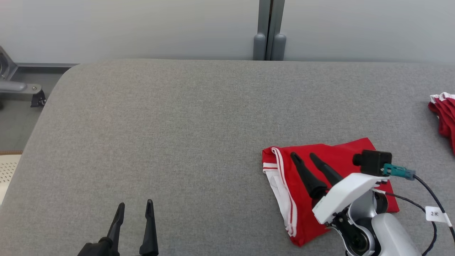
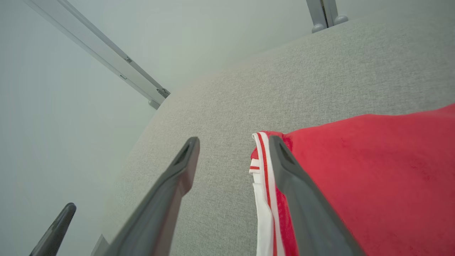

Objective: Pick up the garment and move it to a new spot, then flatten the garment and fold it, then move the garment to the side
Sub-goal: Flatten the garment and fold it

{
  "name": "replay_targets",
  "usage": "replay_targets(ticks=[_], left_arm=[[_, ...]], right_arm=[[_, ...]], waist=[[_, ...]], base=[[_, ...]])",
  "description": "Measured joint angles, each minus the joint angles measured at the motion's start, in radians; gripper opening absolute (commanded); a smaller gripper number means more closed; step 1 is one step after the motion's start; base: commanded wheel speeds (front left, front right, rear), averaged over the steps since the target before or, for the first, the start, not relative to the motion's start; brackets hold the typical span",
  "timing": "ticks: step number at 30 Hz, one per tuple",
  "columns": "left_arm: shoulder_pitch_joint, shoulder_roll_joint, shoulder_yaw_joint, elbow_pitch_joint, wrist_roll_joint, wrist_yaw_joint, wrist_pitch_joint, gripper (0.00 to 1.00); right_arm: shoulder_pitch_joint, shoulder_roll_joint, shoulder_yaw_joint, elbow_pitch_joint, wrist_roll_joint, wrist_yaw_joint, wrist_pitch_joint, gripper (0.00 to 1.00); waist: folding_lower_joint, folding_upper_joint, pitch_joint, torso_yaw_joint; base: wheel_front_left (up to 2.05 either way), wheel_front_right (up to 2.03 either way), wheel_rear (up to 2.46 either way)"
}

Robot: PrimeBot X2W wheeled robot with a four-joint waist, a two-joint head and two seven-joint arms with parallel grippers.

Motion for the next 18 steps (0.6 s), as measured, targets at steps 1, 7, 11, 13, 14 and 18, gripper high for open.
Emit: replay_targets(ticks=[1, 7, 11, 13, 14, 18], left_arm=[[0.004, 0.0, 0.004, -0.001, 0.002, 0.0, 0.0, 1.0], [0.026, 0.0, 0.021, -0.008, 0.007, 0.0, 0.0, 1.0], [0.039, 0.0, 0.031, -0.016, 0.013, 0.0, 0.0, 1.0], [0.04, 0.0, 0.036, -0.021, 0.018, -0.001, 0.0, 1.0], [0.041, 0.0, 0.041, -0.022, 0.019, -0.002, 0.0, 1.0], [0.049, 0.0, 0.052, -0.027, 0.038, -0.009, 0.0, 1.0]], right_arm=[[0.015, 0.0, -0.008, -0.021, 0.0, 0.0, -0.022, 1.0], [0.107, -0.019, -0.094, -0.137, -0.088, 0.0, -0.195, 1.0], [0.167, -0.092, -0.167, -0.127, -0.235, 0.0, -0.363, 1.0], [0.196, -0.113, -0.195, -0.097, -0.305, 0.0, -0.438, 1.0], [0.206, -0.122, -0.207, -0.076, -0.346, 0.0, -0.461, 1.0], [0.238, -0.153, -0.248, -0.014, -0.458, 0.0, -0.499, 1.0]], waist=[[0.0, 0.0, -0.005, -0.003], [0.0, 0.0, -0.029, -0.022], [0.0, 0.0, -0.043, -0.037], [0.0, 0.0, -0.049, -0.042], [0.0, 0.0, -0.052, -0.045], [0.0, 0.0, -0.065, -0.049]], base=[[0.0, 0.0, 0.0], [0.0, 0.0, 0.0], [0.0, 0.0, 0.0], [0.0, 0.0, 0.0], [0.0, 0.0, 0.0], [0.0, 0.0, 0.0]])
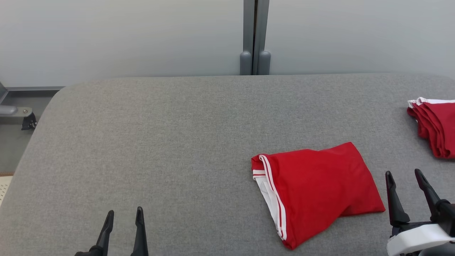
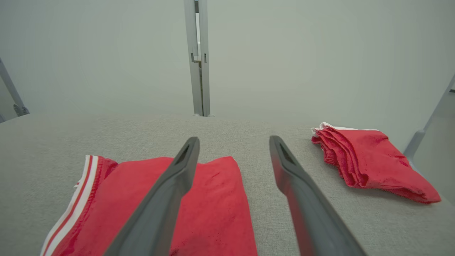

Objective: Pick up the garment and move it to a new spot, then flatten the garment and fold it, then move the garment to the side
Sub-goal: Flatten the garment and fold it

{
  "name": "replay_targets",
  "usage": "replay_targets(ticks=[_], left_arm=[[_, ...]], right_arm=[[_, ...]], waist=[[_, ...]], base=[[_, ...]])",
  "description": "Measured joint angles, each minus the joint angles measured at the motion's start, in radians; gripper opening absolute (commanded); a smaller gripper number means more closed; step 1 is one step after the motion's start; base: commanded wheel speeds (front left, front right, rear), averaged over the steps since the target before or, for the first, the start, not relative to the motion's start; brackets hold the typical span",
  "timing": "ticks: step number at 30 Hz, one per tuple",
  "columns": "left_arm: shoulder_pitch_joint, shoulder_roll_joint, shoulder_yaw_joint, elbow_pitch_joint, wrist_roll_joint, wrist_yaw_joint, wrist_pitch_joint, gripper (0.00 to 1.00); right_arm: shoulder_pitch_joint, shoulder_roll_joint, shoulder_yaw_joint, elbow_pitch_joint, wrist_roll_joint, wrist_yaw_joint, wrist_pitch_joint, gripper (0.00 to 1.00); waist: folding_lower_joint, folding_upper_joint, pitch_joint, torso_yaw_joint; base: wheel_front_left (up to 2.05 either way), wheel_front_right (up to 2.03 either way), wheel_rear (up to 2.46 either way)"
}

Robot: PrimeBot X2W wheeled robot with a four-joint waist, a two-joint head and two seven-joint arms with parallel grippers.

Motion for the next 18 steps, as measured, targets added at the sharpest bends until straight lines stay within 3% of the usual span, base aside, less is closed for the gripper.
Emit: replay_targets(ticks=[6, 18], left_arm=[[0.015, 0.0, 0.019, -0.014, 0.038, -0.006, 0.0, 1.0], [0.04, 0.0, 0.039, -0.011, 0.073, -0.02, 0.0, 1.0]], right_arm=[[0.071, 0.008, -0.036, -0.055, -0.04, 0.001, -0.003, 1.0], [0.119, 0.026, -0.017, -0.035, -0.043, 0.001, -0.004, 1.0]], waist=[[0.0, 0.0, -0.027, 0.007], [0.0, 0.0, -0.038, 0.016]], base=[[0.0, 0.0, 0.0], [0.0, 0.0, 0.0]])
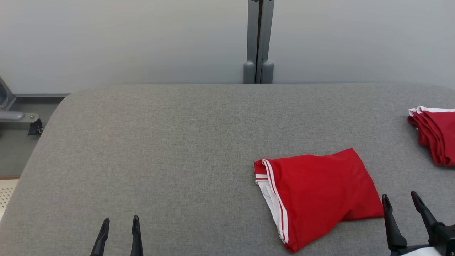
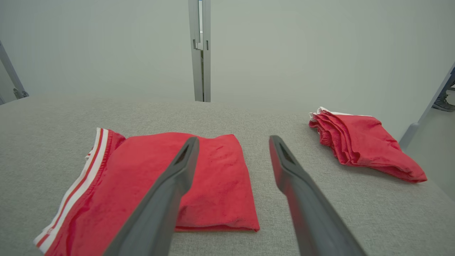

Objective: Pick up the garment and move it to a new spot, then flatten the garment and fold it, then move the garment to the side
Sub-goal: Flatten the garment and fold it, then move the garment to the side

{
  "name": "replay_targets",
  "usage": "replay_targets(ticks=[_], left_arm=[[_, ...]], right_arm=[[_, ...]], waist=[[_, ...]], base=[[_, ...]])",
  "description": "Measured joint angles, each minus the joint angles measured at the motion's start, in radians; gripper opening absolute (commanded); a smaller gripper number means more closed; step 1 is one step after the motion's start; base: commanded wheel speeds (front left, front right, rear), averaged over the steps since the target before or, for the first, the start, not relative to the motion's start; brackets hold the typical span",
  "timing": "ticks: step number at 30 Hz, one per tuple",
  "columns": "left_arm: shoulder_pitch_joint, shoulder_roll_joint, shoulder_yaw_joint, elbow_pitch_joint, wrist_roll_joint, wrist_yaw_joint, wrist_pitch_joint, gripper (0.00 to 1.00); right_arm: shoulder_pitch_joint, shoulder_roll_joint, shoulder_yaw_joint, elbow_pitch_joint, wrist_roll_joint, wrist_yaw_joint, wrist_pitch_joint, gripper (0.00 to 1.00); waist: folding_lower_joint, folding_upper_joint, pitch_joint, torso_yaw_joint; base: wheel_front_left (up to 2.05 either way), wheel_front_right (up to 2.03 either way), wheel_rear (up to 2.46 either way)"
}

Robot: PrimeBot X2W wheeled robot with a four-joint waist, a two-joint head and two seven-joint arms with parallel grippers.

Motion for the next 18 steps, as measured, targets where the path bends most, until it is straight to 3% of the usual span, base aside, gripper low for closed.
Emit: replay_targets(ticks=[5, 11, 14, 18], left_arm=[[0.0, 0.0, 0.001, 0.002, 0.003, -0.007, 0.0, 1.0], [-0.001, 0.0, -0.004, 0.0, -0.002, -0.013, 0.0, 1.0], [-0.007, 0.0, -0.015, 0.002, -0.002, -0.019, 0.0, 1.0], [-0.039, 0.0, -0.028, -0.001, -0.002, -0.03, 0.0, 1.0]], right_arm=[[-0.003, 0.0, 0.016, 0.002, 0.001, 0.0, 0.0, 1.0], [-0.1, 0.0, 0.01, 0.032, 0.09, 0.001, 0.003, 1.0], [-0.181, -0.039, 0.004, 0.067, 0.152, 0.0, 0.133, 1.0], [-0.316, -0.067, -0.021, 0.1, 0.207, 0.0, 0.432, 1.0]], waist=[[0.0, 0.0, 0.007, -0.003], [0.0, 0.0, 0.028, -0.015], [0.0, 0.0, 0.043, -0.02], [0.0, 0.0, 0.073, -0.021]], base=[[0.0, 0.0, 0.0], [0.0, 0.0, 0.0], [0.0, 0.0, 0.0], [0.0, 0.0, 0.0]])
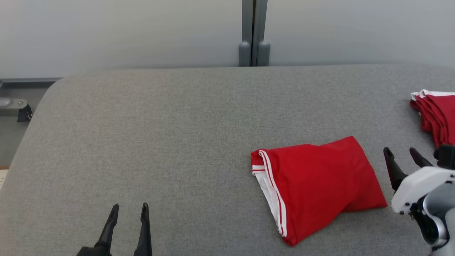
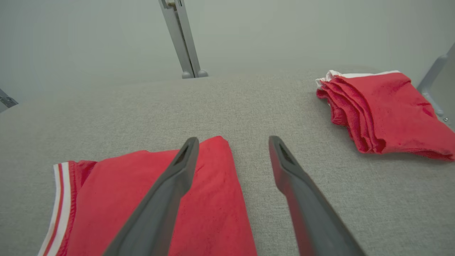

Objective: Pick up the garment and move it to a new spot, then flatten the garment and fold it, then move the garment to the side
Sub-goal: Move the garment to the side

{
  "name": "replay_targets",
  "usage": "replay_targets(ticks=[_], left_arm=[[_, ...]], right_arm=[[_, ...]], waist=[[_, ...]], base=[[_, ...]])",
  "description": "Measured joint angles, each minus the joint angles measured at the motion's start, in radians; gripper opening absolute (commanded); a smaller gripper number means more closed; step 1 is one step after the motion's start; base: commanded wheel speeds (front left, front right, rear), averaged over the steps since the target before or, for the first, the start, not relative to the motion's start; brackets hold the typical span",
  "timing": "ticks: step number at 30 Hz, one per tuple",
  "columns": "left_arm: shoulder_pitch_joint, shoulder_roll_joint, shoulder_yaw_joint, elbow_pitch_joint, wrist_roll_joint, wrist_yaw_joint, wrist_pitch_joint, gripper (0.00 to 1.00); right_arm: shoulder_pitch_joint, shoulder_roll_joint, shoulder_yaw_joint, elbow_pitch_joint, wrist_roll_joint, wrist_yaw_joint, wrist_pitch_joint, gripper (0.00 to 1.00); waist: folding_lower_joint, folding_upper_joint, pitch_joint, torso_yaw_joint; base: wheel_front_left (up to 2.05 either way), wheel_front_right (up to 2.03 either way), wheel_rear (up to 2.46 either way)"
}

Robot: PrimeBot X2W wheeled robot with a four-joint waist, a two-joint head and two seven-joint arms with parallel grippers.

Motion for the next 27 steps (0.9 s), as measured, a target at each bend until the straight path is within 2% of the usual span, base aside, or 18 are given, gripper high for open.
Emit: replay_targets(ticks=[3, 5, 11, 16, 17, 22, 27], left_arm=[[-0.044, 0.0, -0.016, 0.001, 0.002, -0.012, 0.0, 1.0], [-0.061, 0.0, -0.016, 0.004, 0.002, -0.017, 0.0, 1.0], [-0.083, 0.0, -0.014, 0.013, 0.002, -0.026, 0.0, 1.0], [-0.094, 0.0, -0.012, 0.017, 0.002, -0.03, 0.0, 1.0], [-0.096, 0.0, -0.012, 0.017, 0.002, -0.031, 0.0, 1.0], [-0.11, 0.0, -0.014, 0.015, 0.0, -0.031, 0.0, 1.0], [-0.121, 0.0, -0.011, -0.001, -0.002, -0.035, 0.0, 1.0]], right_arm=[[-0.097, -0.024, 0.004, 0.052, 0.009, -0.001, 0.237, 1.0], [-0.13, -0.045, 0.007, 0.087, -0.028, -0.001, 0.3, 1.0], [-0.176, -0.024, 0.0, 0.222, -0.039, -0.001, 0.394, 1.0], [-0.21, -0.029, -0.001, 0.318, -0.078, -0.001, 0.401, 1.0], [-0.223, -0.026, -0.009, 0.334, -0.075, -0.001, 0.393, 0.0], [-0.275, -0.019, -0.018, 0.363, -0.044, 0.0, 0.329, 0.0], [-0.388, -0.039, -0.013, 0.347, -0.056, 0.0, 0.212, 0.0]], waist=[[0.0, 0.0, 0.04, 0.006], [0.0, 0.0, 0.06, 0.014], [0.0, 0.0, 0.095, 0.056], [0.0, 0.0, 0.12, 0.078], [0.0, 0.0, 0.125, 0.081], [0.0, 0.0, 0.139, 0.079], [0.0, 0.0, 0.151, 0.038]], base=[[0.0, 0.0, 0.0], [0.0, 0.0, 0.0], [0.0, 0.0, 0.0], [0.0, 0.0, 0.0], [0.0, 0.0, 0.0], [0.0, 0.0, 0.0], [0.0, 0.0, 0.0]])
